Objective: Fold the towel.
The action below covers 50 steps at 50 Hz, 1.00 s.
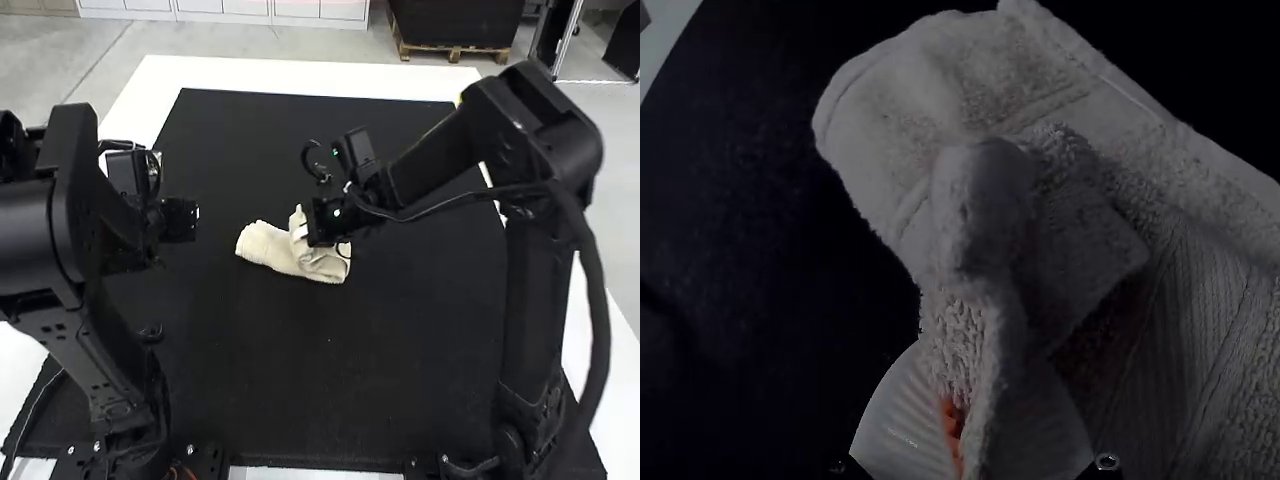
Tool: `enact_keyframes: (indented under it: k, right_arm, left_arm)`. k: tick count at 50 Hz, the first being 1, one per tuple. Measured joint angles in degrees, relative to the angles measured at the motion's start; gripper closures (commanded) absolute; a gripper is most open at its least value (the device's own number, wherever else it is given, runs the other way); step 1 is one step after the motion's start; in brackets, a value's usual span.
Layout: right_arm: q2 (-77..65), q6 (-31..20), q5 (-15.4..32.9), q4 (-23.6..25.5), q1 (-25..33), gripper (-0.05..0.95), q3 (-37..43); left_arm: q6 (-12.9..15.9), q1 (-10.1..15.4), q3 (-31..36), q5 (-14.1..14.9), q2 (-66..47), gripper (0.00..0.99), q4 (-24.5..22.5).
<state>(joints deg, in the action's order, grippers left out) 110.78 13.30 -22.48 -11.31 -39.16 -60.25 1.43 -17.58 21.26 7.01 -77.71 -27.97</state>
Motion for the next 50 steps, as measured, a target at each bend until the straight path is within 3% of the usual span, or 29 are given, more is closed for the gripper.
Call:
enact_keyframes:
  k: [34,41,50]
  right_arm:
    - [8.70,1.31,0.42,0.02,-3.54,0.91,-11.69]
    - [9.25,2.71,0.33,-0.46,-3.91,0.56,-12.09]
    - [9.49,4.61,-1.07,-1.40,-3.91,0.30,-15.39]
  left_arm:
    - [0.04,-0.04,-1.03,0.31,0.00,0.034,-0.76]
    - [0.26,-0.04,-2.27,0.33,0.00,0.033,-0.83]
    - [0.28,-0.04,-2.82,0.33,0.00,0.033,-1.38]
